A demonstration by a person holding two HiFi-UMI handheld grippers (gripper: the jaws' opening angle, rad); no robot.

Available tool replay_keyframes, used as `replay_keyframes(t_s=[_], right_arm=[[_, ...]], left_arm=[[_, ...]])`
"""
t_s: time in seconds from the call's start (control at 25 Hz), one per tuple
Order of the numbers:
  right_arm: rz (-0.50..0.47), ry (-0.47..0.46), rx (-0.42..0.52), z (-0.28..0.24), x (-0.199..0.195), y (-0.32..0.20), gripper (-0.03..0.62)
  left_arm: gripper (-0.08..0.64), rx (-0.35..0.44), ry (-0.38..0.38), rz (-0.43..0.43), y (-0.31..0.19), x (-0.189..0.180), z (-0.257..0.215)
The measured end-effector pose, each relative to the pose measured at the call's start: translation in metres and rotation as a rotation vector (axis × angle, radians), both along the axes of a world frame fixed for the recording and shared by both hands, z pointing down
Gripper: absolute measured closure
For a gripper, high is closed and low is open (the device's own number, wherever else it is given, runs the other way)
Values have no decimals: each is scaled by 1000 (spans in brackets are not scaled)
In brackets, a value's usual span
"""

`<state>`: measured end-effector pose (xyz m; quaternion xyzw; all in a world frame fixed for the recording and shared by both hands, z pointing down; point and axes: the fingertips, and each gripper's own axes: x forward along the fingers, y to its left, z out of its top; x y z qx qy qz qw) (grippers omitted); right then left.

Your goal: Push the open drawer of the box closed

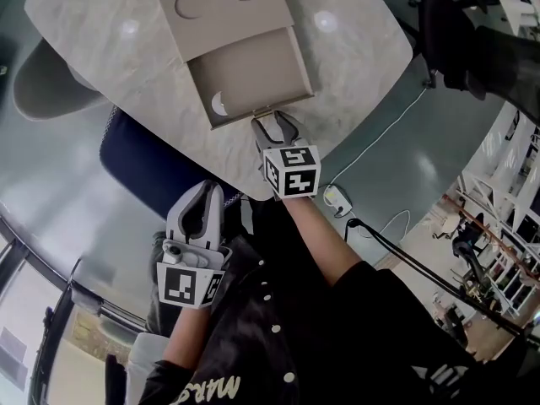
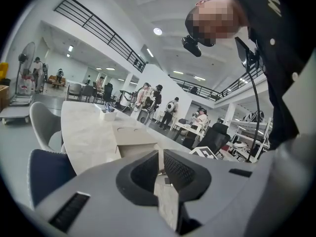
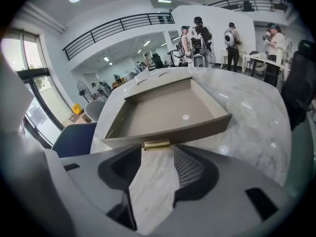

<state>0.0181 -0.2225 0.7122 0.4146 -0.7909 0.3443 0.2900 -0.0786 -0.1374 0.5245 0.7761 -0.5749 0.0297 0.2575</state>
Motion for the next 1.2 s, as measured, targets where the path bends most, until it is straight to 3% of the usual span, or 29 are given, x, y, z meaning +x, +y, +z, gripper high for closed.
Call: replay_keyframes(t_s=[0.28, 0.36, 1.2], right_arm=[[-83, 138, 53, 8, -4, 0, 373], [-99, 164, 60, 8, -6, -1, 416], [-81, 194, 84, -10, -11, -18, 430]], left_arm=[[518, -19, 0, -26, 3, -4, 2], [518, -21, -1, -31, 2, -4, 2], [518, 2, -14, -59, -9, -12, -9]])
